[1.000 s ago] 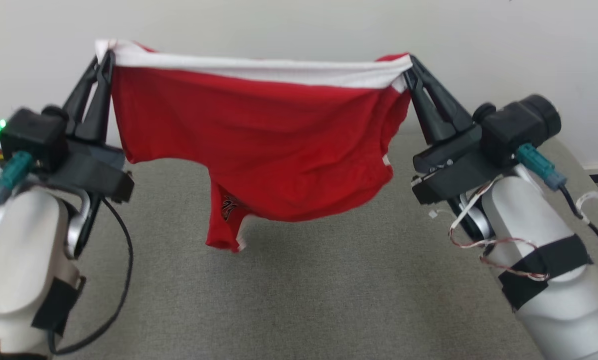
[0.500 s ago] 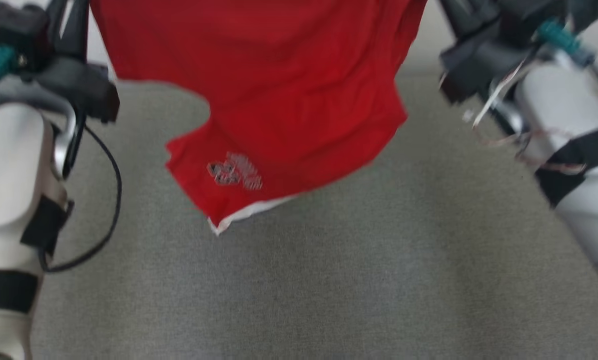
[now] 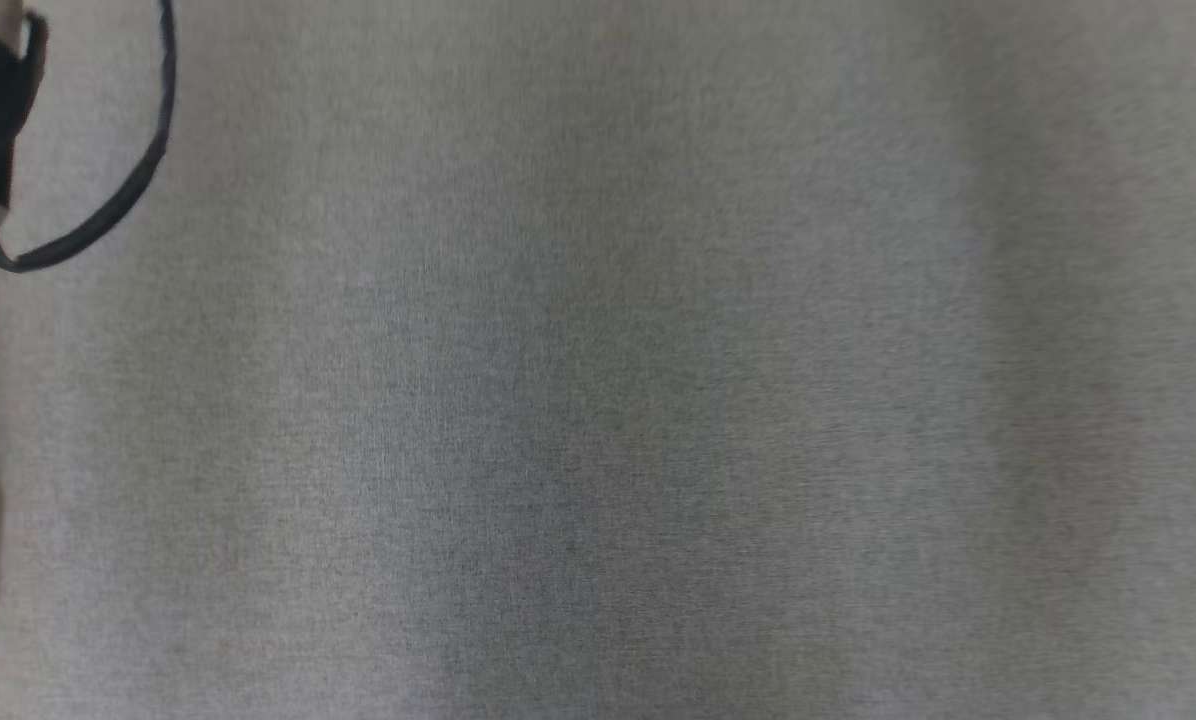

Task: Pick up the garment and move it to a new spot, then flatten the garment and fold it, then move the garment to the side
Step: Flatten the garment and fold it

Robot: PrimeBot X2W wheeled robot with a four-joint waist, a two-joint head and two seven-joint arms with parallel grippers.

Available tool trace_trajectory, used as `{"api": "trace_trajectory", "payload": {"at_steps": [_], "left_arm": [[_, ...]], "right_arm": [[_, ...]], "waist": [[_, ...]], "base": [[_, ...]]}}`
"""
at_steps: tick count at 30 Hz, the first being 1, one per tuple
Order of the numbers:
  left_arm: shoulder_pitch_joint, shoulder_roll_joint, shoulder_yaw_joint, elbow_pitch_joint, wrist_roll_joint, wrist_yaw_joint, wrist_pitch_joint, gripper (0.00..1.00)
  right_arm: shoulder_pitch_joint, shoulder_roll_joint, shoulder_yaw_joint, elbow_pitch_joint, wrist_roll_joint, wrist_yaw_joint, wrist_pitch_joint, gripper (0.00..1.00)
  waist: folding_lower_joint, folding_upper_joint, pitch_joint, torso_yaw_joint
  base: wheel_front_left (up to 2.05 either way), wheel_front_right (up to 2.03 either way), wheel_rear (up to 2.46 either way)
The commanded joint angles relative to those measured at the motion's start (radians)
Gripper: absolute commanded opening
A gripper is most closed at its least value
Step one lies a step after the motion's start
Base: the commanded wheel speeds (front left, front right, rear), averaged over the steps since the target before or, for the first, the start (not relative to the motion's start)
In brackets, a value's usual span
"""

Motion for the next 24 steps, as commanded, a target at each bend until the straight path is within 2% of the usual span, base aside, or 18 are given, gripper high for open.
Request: {"api": "trace_trajectory", "payload": {"at_steps": [1,7,11,14,17,24], "left_arm": [[0.015,-0.012,0.010,-0.038,0.001,0.017,-0.002,0.00],[0.143,-0.028,0.044,-0.115,-0.033,0.033,-0.002,0.00],[0.311,-0.056,0.080,-0.170,-0.056,0.036,-0.003,0.00],[0.495,-0.091,0.140,-0.242,-0.085,0.037,-0.003,0.00],[0.643,-0.119,0.168,-0.266,-0.089,0.013,-0.003,0.00],[0.950,-0.172,0.255,-0.268,-0.090,-0.020,-0.003,0.00]], "right_arm": [[0.035,-0.010,-0.024,-0.027,-0.032,-0.004,0.001,0.00],[0.147,-0.013,-0.050,-0.061,-0.040,-0.004,0.000,0.00],[0.282,-0.021,0.001,-0.118,-0.015,-0.004,0.000,0.00],[0.466,-0.047,0.063,-0.199,0.040,-0.004,0.000,0.00],[0.613,-0.060,0.096,-0.232,0.081,-0.004,0.000,0.00],[0.887,-0.034,0.154,-0.262,0.160,-0.004,0.000,0.00]], "waist": [[-0.0004,-0.0002,0.104,0.048],[-0.0004,-0.0002,0.129,0.050],[-0.0004,-0.0002,0.117,0.045],[-0.0004,-0.0002,0.073,0.040],[-0.0004,-0.0002,0.017,0.035],[-0.0004,-0.0002,-0.128,0.009]], "base": [[0.00,0.00,0.00],[0.00,0.00,0.00],[0.00,0.00,0.00],[0.00,0.00,0.00],[0.00,0.00,0.00],[0.00,0.00,0.00]]}}
